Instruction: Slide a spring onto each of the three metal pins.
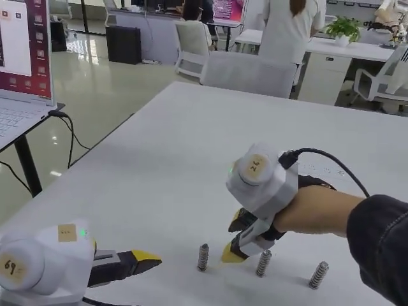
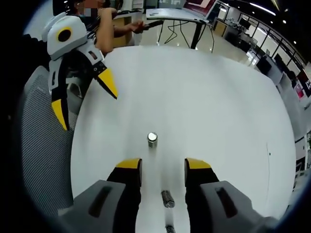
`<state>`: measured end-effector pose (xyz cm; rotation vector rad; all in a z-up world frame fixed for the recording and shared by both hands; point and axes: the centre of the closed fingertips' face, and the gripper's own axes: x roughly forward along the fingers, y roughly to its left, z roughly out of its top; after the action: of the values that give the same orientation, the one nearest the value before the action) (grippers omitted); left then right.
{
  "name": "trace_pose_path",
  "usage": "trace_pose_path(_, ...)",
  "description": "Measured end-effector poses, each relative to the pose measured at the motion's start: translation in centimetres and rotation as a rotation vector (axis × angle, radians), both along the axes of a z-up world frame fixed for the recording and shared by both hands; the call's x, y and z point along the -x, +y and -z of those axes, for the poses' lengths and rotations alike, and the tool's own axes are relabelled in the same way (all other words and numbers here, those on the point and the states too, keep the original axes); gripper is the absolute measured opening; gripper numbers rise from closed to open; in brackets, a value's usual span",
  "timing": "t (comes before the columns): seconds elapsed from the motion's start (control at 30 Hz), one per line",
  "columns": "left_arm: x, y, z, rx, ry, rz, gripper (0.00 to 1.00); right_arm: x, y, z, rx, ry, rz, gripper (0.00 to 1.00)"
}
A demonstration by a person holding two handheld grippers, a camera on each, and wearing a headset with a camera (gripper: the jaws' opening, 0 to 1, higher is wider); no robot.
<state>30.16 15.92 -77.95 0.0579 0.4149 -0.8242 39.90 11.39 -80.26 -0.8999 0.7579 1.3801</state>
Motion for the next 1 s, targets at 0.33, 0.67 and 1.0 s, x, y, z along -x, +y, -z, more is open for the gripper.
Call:
trace_pose_path(0.33,-0.1,-0.1,-0.4,-0.005,-0.008,0.004,0.52,-0.4,-1.9,-1.6,-0.068,-0.028,0.054,0.43)
trace_pose_path(0.67,-0.2,-0.1,-0.5,-0.005,-0.007,0.002,0.53,-0.7,-4.3,-2.8,-0.132,-0.057,0.121,0.48)
trace_pose_path(1.0,-0.4,-0.3,-0.8,-0.008,-0.008,0.005,0.52,-0.9,-6.6,-3.9,-0.205,-0.078,0.199,0.51)
